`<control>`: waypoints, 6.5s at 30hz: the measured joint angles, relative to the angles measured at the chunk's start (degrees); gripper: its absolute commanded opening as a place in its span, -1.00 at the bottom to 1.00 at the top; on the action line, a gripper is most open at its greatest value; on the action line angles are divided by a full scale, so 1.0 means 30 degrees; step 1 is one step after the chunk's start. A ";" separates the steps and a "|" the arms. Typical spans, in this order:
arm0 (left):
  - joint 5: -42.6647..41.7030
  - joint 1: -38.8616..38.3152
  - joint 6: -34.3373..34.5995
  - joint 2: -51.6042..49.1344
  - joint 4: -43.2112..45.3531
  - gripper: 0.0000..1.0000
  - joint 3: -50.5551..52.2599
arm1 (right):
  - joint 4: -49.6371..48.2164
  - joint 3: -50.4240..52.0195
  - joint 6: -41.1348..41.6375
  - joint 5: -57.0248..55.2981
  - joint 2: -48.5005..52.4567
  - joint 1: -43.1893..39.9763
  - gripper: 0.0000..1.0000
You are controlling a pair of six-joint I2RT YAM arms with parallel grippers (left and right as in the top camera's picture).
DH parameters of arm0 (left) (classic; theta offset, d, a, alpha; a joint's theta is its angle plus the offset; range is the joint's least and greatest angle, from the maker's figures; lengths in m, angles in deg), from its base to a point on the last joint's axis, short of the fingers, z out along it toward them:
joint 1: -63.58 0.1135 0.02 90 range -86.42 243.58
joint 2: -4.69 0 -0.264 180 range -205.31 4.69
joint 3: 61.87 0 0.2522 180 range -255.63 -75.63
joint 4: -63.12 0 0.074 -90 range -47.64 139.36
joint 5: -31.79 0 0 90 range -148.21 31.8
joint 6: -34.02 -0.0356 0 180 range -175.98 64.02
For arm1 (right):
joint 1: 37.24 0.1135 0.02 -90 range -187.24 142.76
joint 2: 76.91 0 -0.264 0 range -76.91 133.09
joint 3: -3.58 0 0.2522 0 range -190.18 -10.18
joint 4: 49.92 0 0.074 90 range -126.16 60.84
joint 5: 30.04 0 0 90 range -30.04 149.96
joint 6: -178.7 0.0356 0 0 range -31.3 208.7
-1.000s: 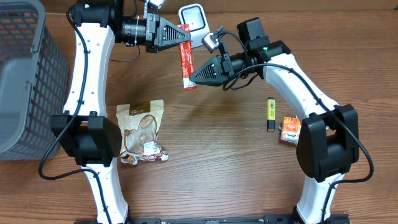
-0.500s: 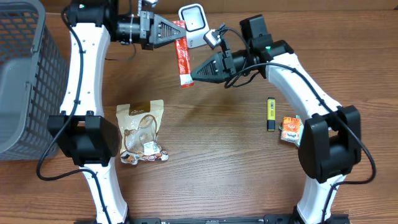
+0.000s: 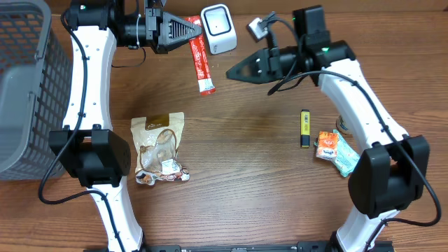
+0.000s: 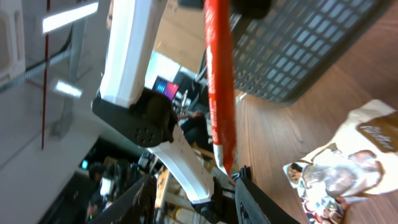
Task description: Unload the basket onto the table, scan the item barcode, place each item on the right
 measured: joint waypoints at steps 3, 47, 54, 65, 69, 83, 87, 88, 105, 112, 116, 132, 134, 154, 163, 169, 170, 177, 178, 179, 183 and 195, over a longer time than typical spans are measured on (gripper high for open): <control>-0.0073 -0.0109 0.0146 0.0000 -0.0058 -0.91 0.0000 | -0.0408 0.0000 -0.0437 -0.0007 0.0007 0.0903 -0.14; -0.0211 -0.0080 0.0823 0.0000 -0.0488 -0.91 0.0000 | -0.4663 0.0000 0.2834 -0.4743 0.0007 0.3016 -0.42; -0.0211 0.0780 0.0765 0.0000 -0.0488 -0.91 0.0000 | -0.4590 0.0000 0.3002 -0.4750 0.0007 0.2798 -0.42; -0.0211 0.0889 0.0459 0.0000 -0.0488 -0.92 0.0000 | -0.4277 0.0000 0.3016 -0.4860 0.0007 0.2936 -0.44; -0.0211 0.0889 0.0459 0.0000 -0.0488 -0.92 0.0000 | -0.4153 0.0000 0.3009 -0.5348 0.0007 0.3169 -0.44; -0.0219 0.0889 0.0444 0.0000 -0.0488 -0.91 0.0000 | -0.4721 0.0000 0.3031 -0.6033 0.0007 0.3308 -0.87; -0.0211 0.0889 0.0415 0.0000 -0.0466 -0.92 0.0000 | -0.4721 0.0000 0.3096 -0.6149 0.0007 0.3308 -0.84; -0.0211 0.0889 0.0408 0.0000 -0.0437 -0.91 0.0000 | -0.4721 0.0000 0.3118 -0.6142 0.0007 0.3308 -0.82; -0.0211 0.0889 0.0401 0.0000 -0.0117 -0.92 0.0000 | -0.4685 0.0000 0.3126 -0.6339 0.0007 0.3592 -0.70; -0.0211 0.0889 0.0401 0.0000 -0.0044 -0.92 0.0000 | -0.4721 0.0000 0.3126 -0.6353 0.0007 0.3592 -0.93; -0.0087 0.0896 0.0401 0.0000 -0.0044 -0.92 0.0000 | -0.4707 0.0000 0.3118 -0.6353 0.0007 0.3592 -0.93; 0.1603 0.1690 0.0401 0.0000 -0.0066 -0.92 0.0000 | -0.3818 0.0000 0.3133 -0.6492 0.0007 0.3650 -0.93; 0.1953 0.1734 0.0401 0.0000 -0.0080 -0.91 0.0000 | -0.3643 0.0000 0.3126 -0.6506 0.0007 0.3657 -0.93; 1.6997 0.1821 0.2798 0.0000 -0.0146 -0.15 0.0000 | 0.2601 0.0000 0.2259 -1.5344 0.0007 0.3453 -0.93; 2.2717 0.1800 0.2725 0.0000 -0.0357 1.00 0.0000 | 0.5304 0.0000 -0.1880 -1.6320 0.0007 0.3417 -0.93; 2.5543 0.1807 0.2688 0.0000 -0.0364 1.00 0.0000 | 0.6768 0.0000 -0.4605 -1.9773 0.0007 0.3432 -0.93; 2.5900 0.1807 0.2688 0.0000 -0.0364 0.99 0.0000 | 0.6856 0.0000 -0.5085 -2.0648 0.0007 0.3432 -0.93; 2.7270 0.1800 0.2674 0.0000 -0.0357 1.00 0.0000 | 0.6098 0.0000 -0.7198 -2.6010 0.0007 0.3432 -0.93; 2.7423 0.1807 0.2659 0.0000 -0.0364 1.00 0.0000 | 0.5836 0.0000 -0.7555 -2.6738 0.0007 0.3432 -0.93; 2.7547 0.1807 0.2623 0.0000 -0.0364 1.00 0.0000 | 0.5610 0.0000 -0.7759 -2.7343 0.0007 0.3432 -0.94; 2.7860 0.1807 0.2608 0.0000 -0.0364 0.99 0.0000 | 0.5493 -0.0306 -0.8553 -2.9966 0.0007 0.3439 -0.94; 2.8057 0.1807 0.2608 0.0000 -0.0364 0.99 0.0000 | 0.7038 -0.6601 -1.0615 -3.4876 0.0007 0.3461 -0.94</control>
